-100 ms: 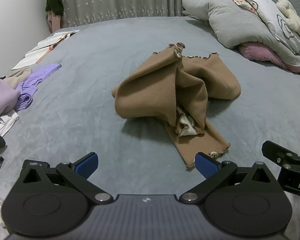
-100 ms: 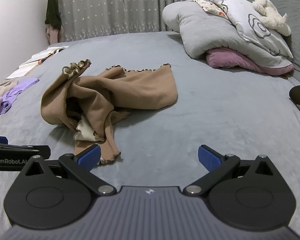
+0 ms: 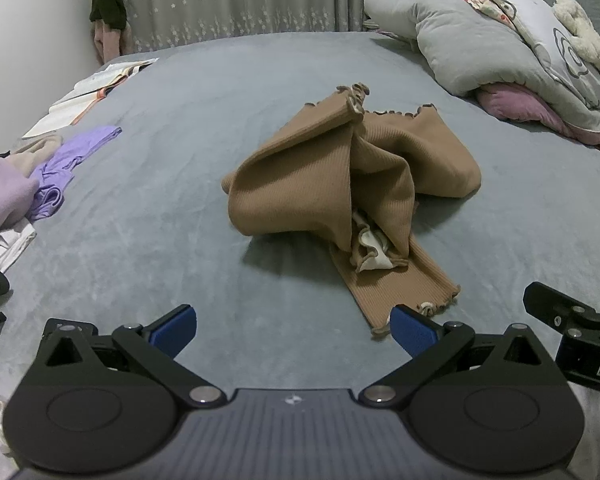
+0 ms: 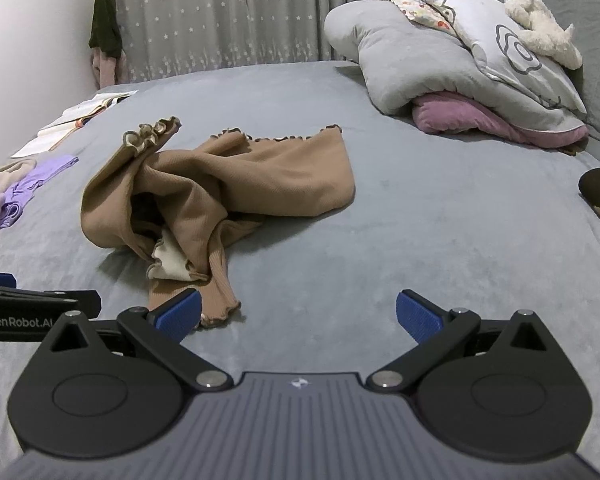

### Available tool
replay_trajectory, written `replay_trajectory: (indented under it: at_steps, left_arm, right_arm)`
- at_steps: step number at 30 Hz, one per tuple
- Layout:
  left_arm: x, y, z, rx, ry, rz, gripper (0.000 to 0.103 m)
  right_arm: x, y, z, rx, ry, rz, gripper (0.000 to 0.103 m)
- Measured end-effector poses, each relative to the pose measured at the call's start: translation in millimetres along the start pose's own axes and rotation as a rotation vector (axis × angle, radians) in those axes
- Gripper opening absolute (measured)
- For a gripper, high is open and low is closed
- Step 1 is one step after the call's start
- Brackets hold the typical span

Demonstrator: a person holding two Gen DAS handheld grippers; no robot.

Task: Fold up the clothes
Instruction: 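Move both tools toward the crumpled tan ribbed garment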

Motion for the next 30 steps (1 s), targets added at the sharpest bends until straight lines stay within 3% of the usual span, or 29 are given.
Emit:
replay_trajectory:
  at_steps: [30]
  left_arm:
    - [1,-1,11,0.014,-0.003,0.007,0.102]
  right_arm:
    - [3,-6,9,0.035,0.008,0.005,0.103]
Point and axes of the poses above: each gripper's, at about its wrist camera, not at the fingertips, and z roughly the way its jaws point, x to its left, y to its top, the point moved 8 cm from there along z, roughly the way its jaws point, and after that the axes turned 12 degrees about -z, right-handed, at the moved point
